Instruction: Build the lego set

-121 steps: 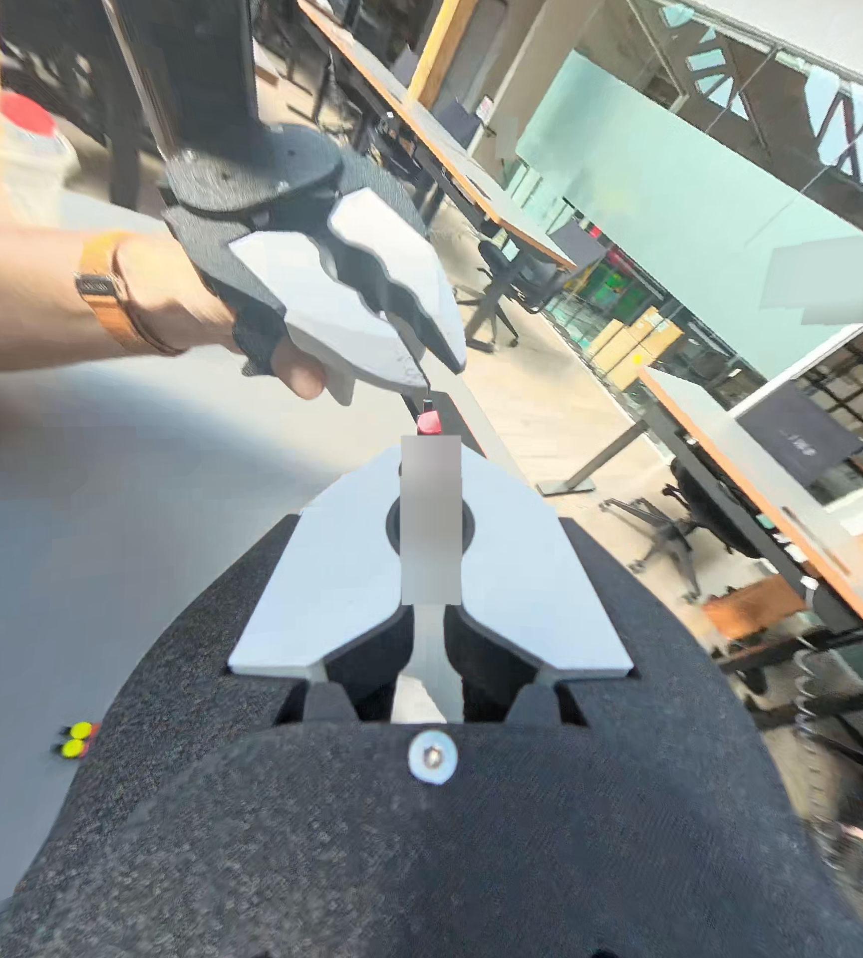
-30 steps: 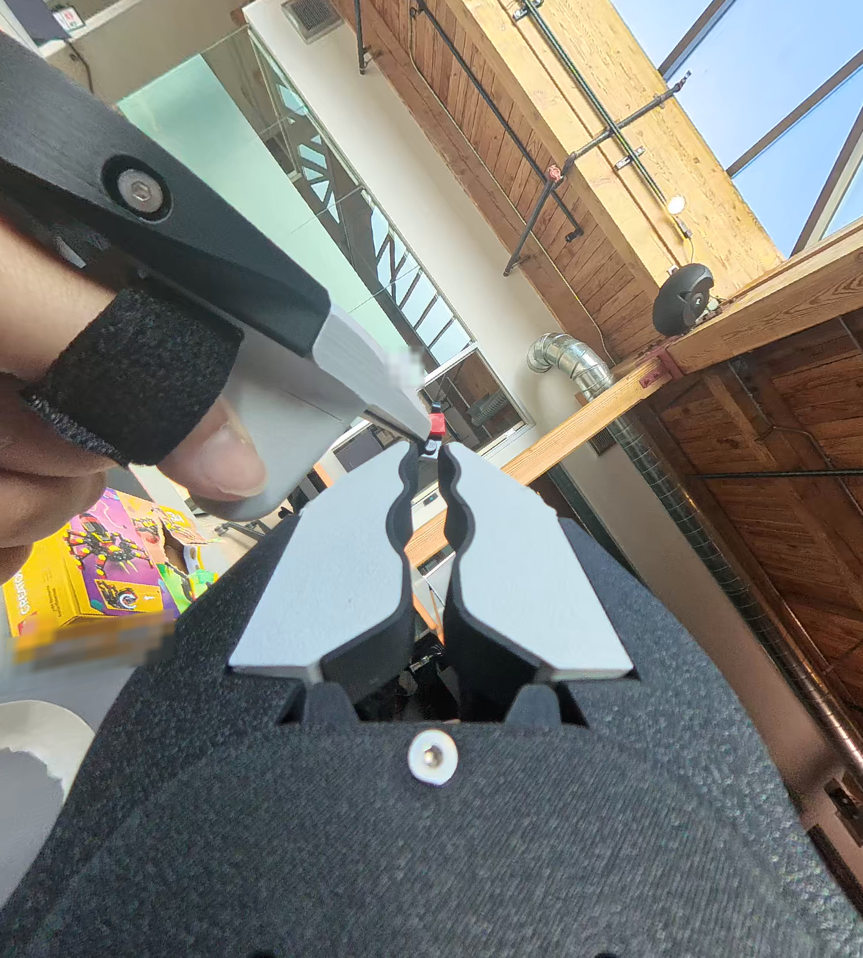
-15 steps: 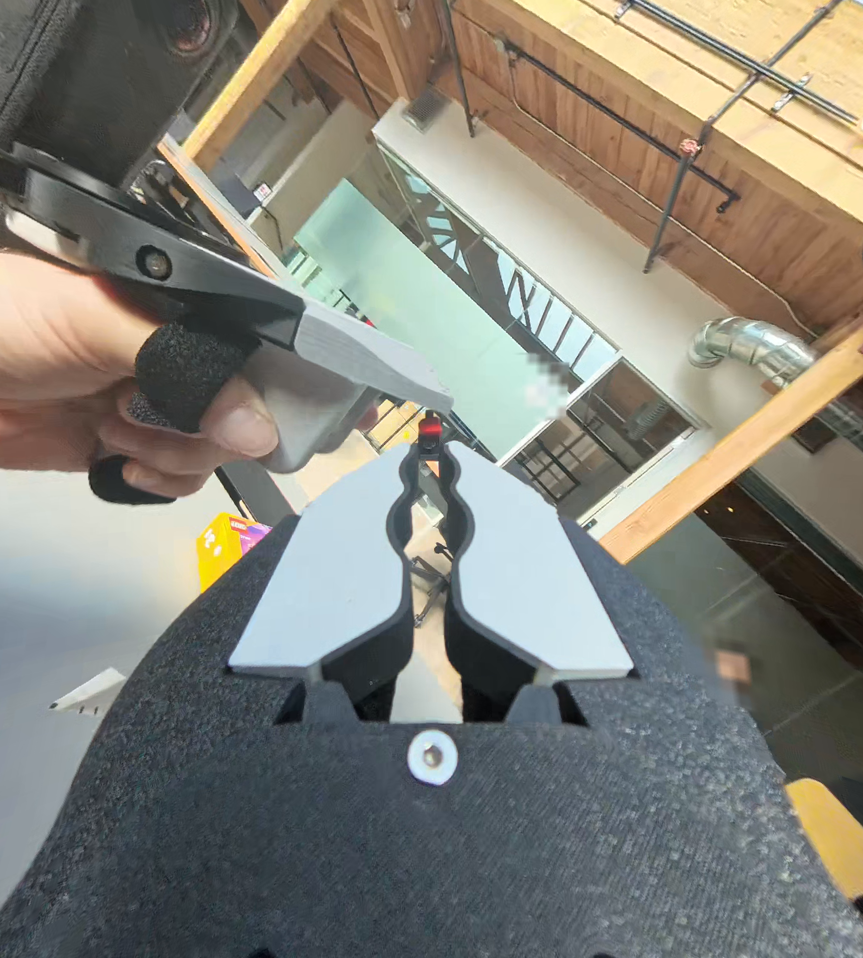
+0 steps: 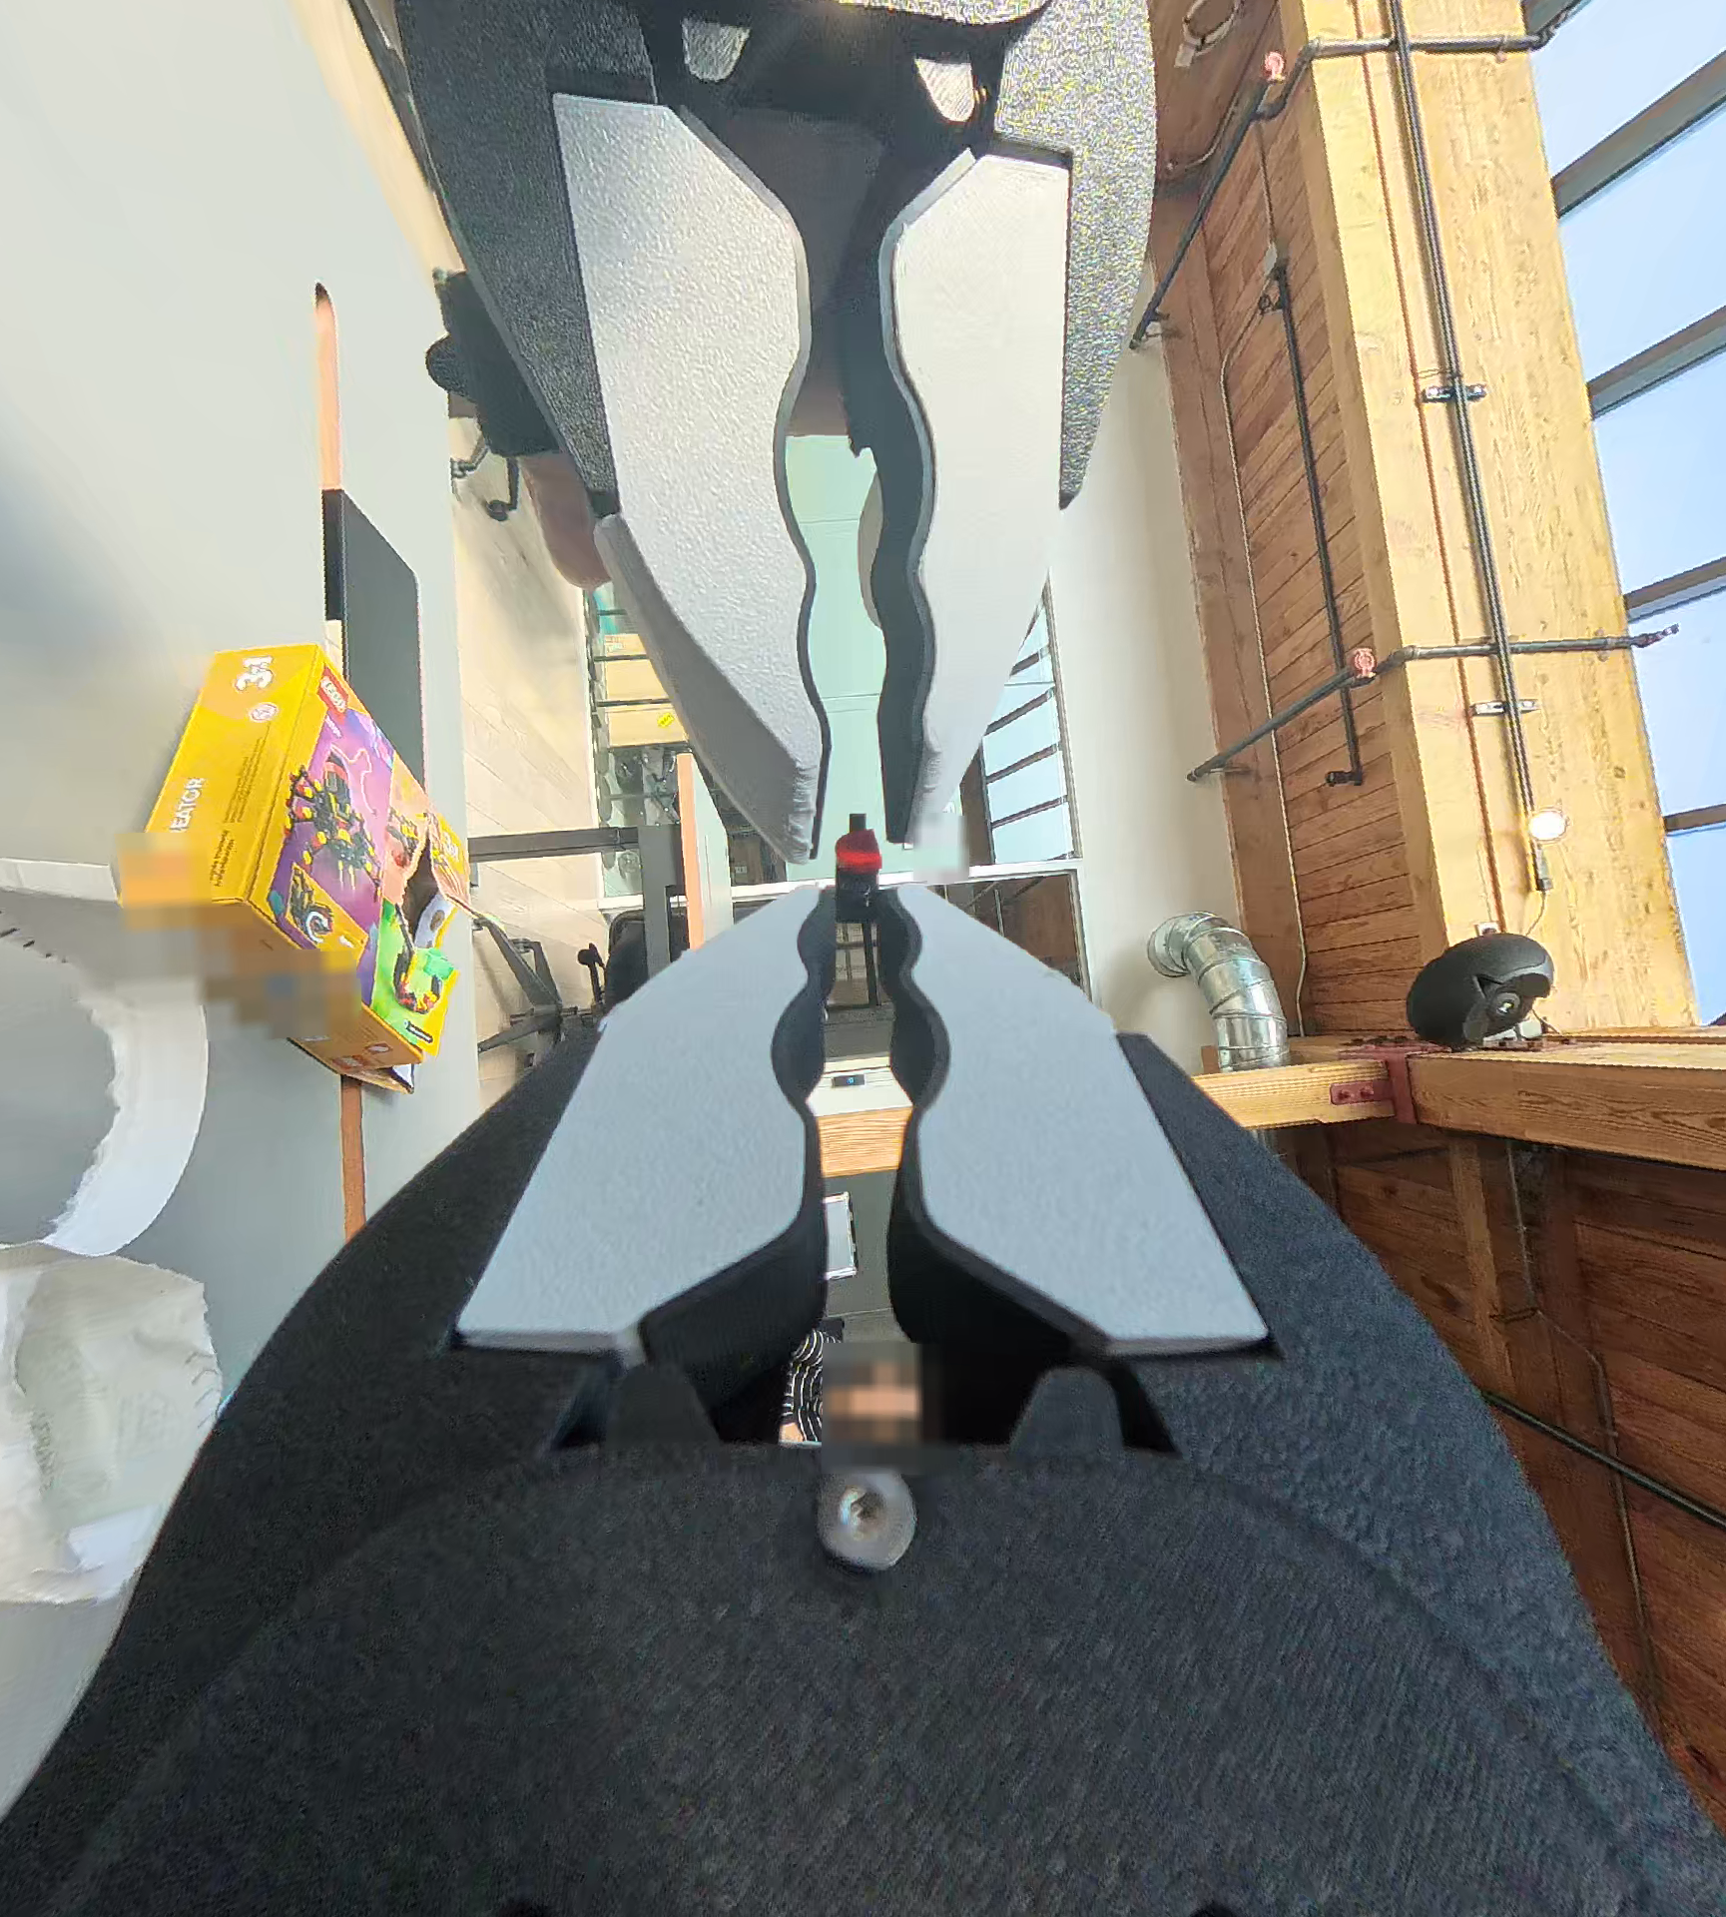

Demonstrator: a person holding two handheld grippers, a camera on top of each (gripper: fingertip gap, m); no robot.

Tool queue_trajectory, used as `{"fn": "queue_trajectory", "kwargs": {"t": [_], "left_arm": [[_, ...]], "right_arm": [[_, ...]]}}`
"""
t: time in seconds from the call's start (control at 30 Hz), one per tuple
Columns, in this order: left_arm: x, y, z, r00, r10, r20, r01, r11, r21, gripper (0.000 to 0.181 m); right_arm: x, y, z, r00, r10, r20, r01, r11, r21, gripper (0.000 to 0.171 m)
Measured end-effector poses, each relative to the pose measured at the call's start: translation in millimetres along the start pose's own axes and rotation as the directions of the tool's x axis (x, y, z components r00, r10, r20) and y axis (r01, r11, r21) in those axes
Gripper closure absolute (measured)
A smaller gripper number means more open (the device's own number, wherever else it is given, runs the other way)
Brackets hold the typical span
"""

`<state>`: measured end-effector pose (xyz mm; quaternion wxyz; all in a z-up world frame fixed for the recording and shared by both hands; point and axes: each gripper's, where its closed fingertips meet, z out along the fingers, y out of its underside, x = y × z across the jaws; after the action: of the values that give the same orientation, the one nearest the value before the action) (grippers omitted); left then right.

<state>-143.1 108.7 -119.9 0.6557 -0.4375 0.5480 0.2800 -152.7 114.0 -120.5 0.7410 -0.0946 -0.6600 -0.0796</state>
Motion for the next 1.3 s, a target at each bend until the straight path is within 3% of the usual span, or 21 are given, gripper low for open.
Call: {"fn": "queue_trajectory", "kwargs": {"t": [0.27, 0.43, 0.53, 0.6, 0.67, 0.77, 0.83, 0.9, 0.97, 1.0, 1.1, 1.17, 1.3], "left_arm": [[-7.0, 2.8, 3.2, 0.998, -0.011, 0.058, 0.013, 0.999, -0.044, 0.172], [-14.8, 3.2, 4.1, 0.992, -0.015, 0.128, 0.024, 0.997, -0.073, 0.173], [-23.1, 4.9, 6.1, 0.977, -0.096, 0.19, 0.115, 0.989, -0.093, 0.173], [-26.2, 9.3, 9.7, 0.947, -0.233, 0.221, 0.257, 0.962, -0.089, 0.174], [-28.6, 12.2, 12.4, 0.883, -0.405, 0.236, 0.422, 0.906, -0.025, 0.174], [-31.7, 13.3, 14.6, 0.729, -0.653, 0.204, 0.648, 0.755, 0.098, 0.174], [-31.4, 11.6, 15.4, 0.642, -0.748, 0.168, 0.728, 0.663, 0.172, 0.175], [-27.2, 6.5, 17.3, 0.517, -0.854, 0.065, 0.822, 0.516, 0.241, 0.181], [-27.7, 9.7, 19.4, 0.496, -0.864, 0.083, 0.827, 0.499, 0.258, 0.181], [-33.4, 11.5, 16.1, 0.5, -0.857, 0.123, 0.811, 0.514, 0.28, 0.181], [-47.6, 13.8, 4.6, 0.697, -0.63, 0.341, 0.594, 0.775, 0.218, 0.181], [-43.9, 11.6, 7.0, 0.796, -0.487, 0.36, 0.475, 0.871, 0.127, 0.176], [-31.3, 4.2, 12.5, 0.928, -0.198, 0.315, 0.198, 0.98, 0.035, 0.171]], "right_arm": [[4.7, -1.2, -2.5, 1.0, 0.011, -0.011, -0.011, 1.0, -0.002, 0.164], [11.1, 0.1, -0.1, 0.995, 0.096, -0.03, -0.096, 0.995, -0.029, 0.164], [19.1, 2.3, 2.5, 0.988, 0.127, -0.086, -0.133, 0.989, -0.065, 0.164], [21.2, 7.8, 6.6, 0.984, 0.125, -0.128, -0.14, 0.983, -0.119, 0.164], [23.6, 11.3, 9.3, 0.978, 0.104, -0.183, -0.133, 0.979, -0.156, 0.164], [27.5, 13.6, 11.0, 0.963, 0.064, -0.263, -0.114, 0.977, -0.179, 0.163], [28.4, 17.8, 11.9, 0.951, 0.073, -0.3, -0.136, 0.971, -0.194, 0.165], [41.1, 29.4, 7.8, 0.924, 0.085, -0.372, -0.176, 0.96, -0.219, 0.164], [42.9, 26.9, 7.5, 0.924, 0.133, -0.358, -0.211, 0.959, -0.189, 0.164], [39.8, 23.4, 8.1, 0.936, 0.092, -0.341, -0.163, 0.969, -0.187, 0.164], [28.8, 24.5, 11.9, 0.96, 0.118, -0.255, -0.169, 0.968, -0.185, 0.164], [27.0, 25.9, 12.4, 0.957, 0.222, -0.185, -0.254, 0.951, -0.176, 0.164], [14.9, 18.8, 12.1, 0.9, 0.436, -0.012, -0.43, 0.882, -0.192, 0.164]]}}
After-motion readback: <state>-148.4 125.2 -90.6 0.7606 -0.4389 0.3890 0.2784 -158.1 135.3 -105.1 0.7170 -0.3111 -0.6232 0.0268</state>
